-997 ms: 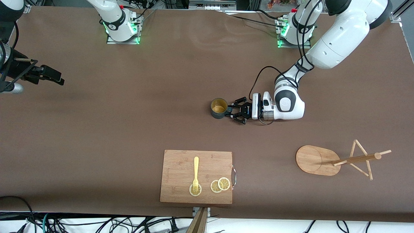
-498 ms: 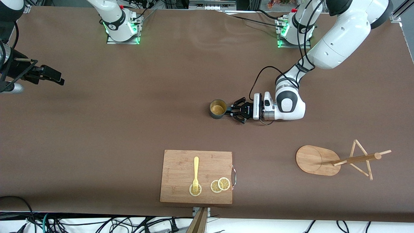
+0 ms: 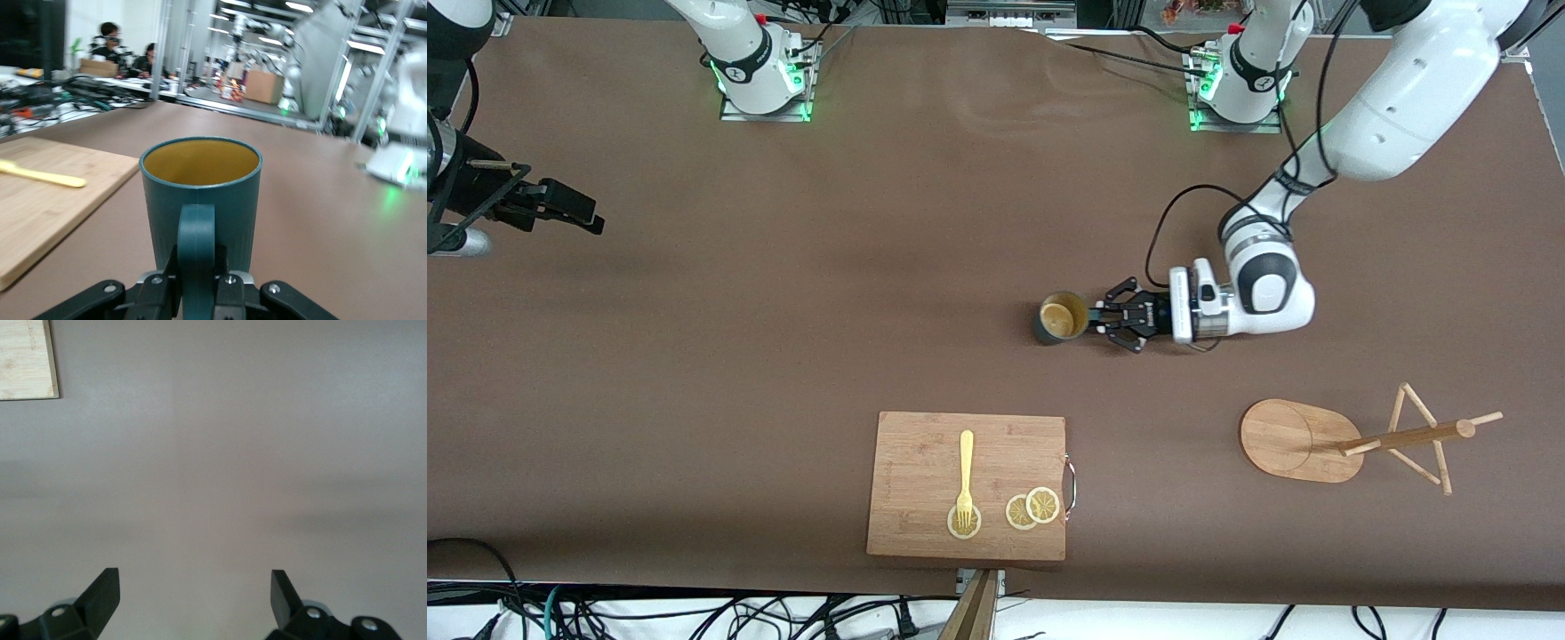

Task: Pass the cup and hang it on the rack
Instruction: 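Lift the mug by its handle with the left gripper toward the rack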

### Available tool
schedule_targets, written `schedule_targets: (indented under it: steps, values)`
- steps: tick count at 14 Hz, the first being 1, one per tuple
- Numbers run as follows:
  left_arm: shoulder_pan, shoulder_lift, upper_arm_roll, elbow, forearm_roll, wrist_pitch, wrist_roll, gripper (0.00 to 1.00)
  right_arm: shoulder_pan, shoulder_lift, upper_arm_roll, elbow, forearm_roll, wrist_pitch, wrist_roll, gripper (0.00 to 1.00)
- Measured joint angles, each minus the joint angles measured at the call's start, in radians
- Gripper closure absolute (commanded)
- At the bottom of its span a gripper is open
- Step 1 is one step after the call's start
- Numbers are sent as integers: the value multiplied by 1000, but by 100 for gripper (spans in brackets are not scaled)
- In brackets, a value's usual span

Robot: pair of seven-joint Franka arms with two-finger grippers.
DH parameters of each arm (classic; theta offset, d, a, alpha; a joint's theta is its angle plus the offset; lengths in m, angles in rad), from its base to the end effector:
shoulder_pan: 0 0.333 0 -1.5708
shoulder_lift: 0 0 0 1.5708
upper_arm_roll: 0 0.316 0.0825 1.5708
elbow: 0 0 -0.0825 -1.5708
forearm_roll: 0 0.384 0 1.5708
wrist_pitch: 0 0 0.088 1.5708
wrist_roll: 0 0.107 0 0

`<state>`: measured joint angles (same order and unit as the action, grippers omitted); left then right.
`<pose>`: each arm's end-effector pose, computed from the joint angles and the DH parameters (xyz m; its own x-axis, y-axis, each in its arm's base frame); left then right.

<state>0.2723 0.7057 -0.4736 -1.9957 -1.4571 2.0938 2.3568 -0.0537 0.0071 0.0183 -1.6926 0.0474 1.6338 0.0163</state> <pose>0.5556 -0.1653 0.1440 0.2723 -0.1873 0.9438 -0.9606 -0.1089 0.2555 0.5568 -0.0149 0.5684 0.9963 -0.0546 -0.0667 -0.0577 -0.9973 -0.0460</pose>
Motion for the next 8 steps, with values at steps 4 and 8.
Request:
schedule_targets:
  steps: [4, 8]
  values:
    - [149, -141, 8, -98, 0, -148, -249, 100, 0, 0, 0, 0, 0, 0, 2, 0]
    - [265, -175, 127, -125, 88, -388, -453, 100, 0, 0, 0, 0, 1, 0, 2, 0]
